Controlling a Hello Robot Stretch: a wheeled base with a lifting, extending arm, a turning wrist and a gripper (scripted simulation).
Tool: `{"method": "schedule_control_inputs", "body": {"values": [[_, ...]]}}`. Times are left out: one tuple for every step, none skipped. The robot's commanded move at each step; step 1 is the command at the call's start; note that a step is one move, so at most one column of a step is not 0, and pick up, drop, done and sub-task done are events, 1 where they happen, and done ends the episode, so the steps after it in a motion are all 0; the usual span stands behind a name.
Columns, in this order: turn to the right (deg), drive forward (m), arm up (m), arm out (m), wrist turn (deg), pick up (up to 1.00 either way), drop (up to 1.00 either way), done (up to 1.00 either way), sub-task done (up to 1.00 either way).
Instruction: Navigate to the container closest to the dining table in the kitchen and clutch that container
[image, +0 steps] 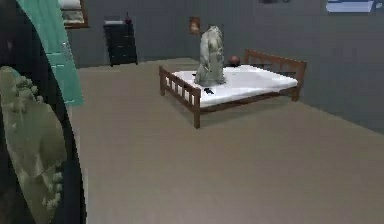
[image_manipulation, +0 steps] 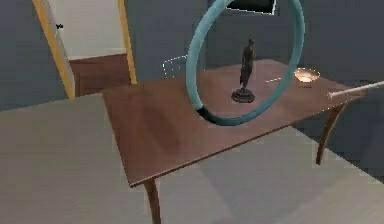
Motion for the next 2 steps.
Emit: {"method": "schedule_control_inputs", "body": {"values": [[0.0, 0.45, 0.0, 0.0, 0.0, 0.0, 0.0, 0.0, 0.0], [-27.0, 0.0, 0.0, 0.0, 0.0, 0.0, 0.0, 0.0, 0.0]]}}
